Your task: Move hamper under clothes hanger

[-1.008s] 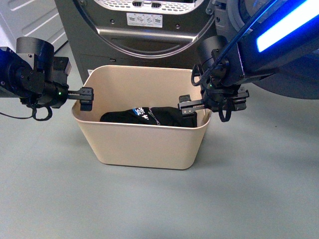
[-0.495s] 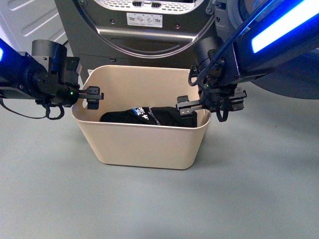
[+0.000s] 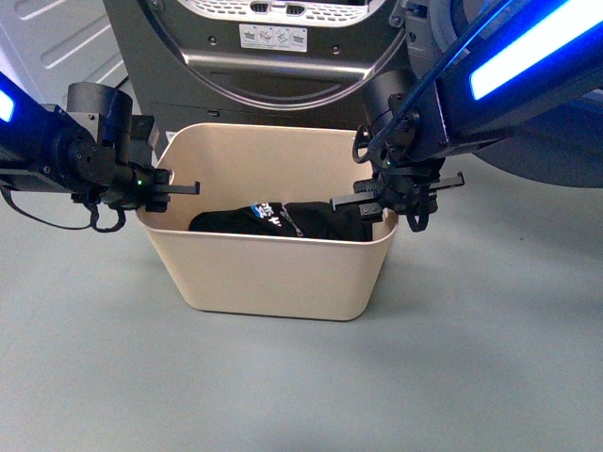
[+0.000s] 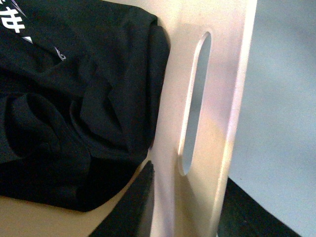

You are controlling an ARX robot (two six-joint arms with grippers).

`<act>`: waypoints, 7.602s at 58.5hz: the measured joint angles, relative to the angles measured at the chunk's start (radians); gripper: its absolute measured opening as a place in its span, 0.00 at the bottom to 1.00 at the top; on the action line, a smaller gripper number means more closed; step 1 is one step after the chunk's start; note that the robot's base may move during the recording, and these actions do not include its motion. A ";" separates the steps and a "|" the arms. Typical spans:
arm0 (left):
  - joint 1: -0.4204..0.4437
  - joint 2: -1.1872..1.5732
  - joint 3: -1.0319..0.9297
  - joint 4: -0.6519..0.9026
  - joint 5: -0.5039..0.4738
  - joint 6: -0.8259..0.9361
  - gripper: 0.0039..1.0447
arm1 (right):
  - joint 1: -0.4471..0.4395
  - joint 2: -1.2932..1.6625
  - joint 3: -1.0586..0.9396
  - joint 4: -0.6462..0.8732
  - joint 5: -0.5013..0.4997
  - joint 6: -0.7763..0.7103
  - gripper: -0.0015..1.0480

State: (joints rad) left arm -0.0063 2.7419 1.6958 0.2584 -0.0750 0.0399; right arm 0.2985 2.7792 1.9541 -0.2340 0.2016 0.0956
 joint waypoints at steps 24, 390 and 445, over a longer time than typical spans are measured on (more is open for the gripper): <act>0.004 -0.062 -0.091 0.017 -0.003 -0.014 0.04 | -0.002 -0.047 -0.073 0.038 0.005 0.048 0.03; -0.217 -0.343 -0.850 0.561 -0.166 -0.212 0.04 | 0.011 -0.476 -1.221 1.053 0.051 0.267 0.03; -0.257 -0.216 -0.806 0.650 -0.199 -0.261 0.04 | 0.001 -0.332 -1.160 1.127 0.088 0.272 0.03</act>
State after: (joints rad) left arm -0.2630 2.5259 0.8902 0.9081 -0.2737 -0.2211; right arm 0.2996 2.4470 0.7937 0.8932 0.2893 0.3679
